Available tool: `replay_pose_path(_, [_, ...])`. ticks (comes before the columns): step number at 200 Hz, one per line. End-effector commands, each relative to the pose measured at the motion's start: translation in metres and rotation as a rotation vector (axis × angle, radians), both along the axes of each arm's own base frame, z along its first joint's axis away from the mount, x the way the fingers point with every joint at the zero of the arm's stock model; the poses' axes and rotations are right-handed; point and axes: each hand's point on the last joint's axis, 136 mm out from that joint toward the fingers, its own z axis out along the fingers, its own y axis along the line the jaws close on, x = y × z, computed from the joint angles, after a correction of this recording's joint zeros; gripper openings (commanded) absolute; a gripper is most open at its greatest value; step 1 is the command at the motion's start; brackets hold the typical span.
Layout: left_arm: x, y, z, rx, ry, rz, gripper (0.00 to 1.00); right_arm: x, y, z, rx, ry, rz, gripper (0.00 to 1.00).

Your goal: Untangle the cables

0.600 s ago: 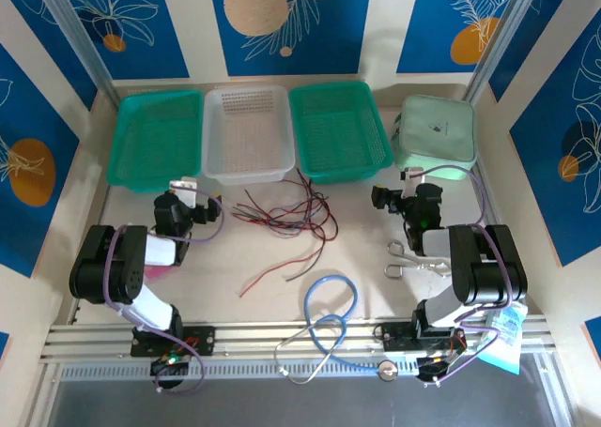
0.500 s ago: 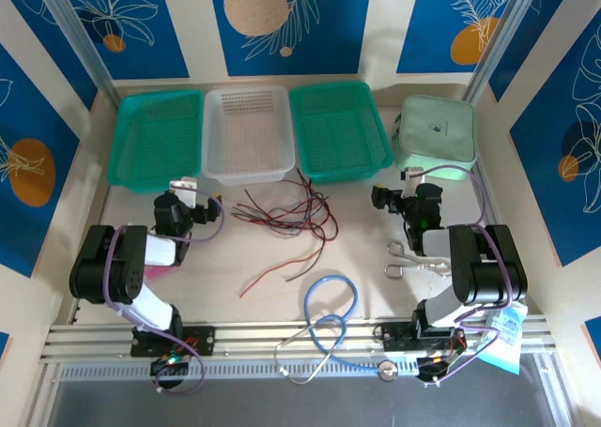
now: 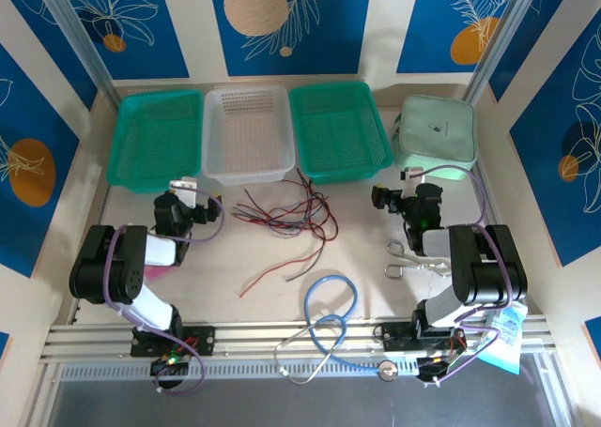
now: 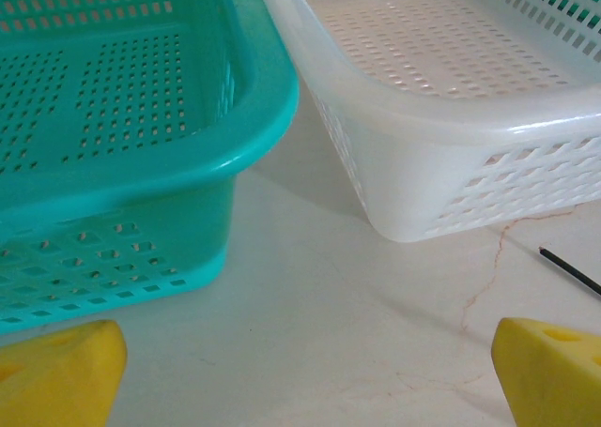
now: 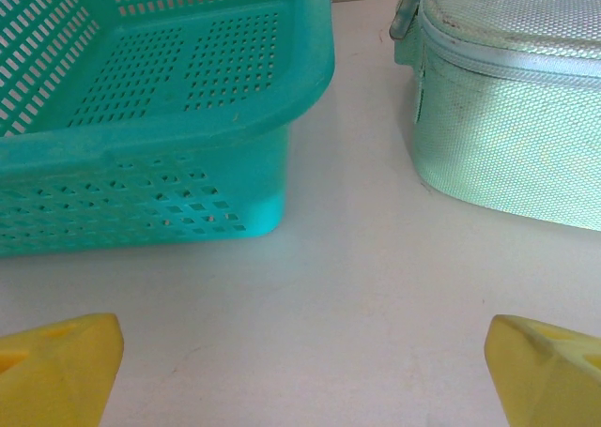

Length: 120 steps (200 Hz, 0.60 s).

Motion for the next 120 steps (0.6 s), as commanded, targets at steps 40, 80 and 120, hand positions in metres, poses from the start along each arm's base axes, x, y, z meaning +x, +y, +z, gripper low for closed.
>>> replay_pose_path(40, [0.0051, -0.0051, 0.0140, 0.004, -0.039, -0.028, 0.99, 0.0057, 0.0010, 0.0101, -0.001, -0.028, 0.009, 0.99])
replay_pose_path(80, [0.0058, -0.0025, 0.0134, 0.006, -0.036, -0.012, 0.99, 0.0058, 0.0008, 0.0102, -0.001, -0.029, 0.010, 0.99])
replay_pose_path(120, [0.0039, -0.0040, 0.0145, 0.004, -0.045, -0.021, 0.99, -0.0011, -0.0036, 0.0163, -0.033, -0.091, -0.044, 0.99])
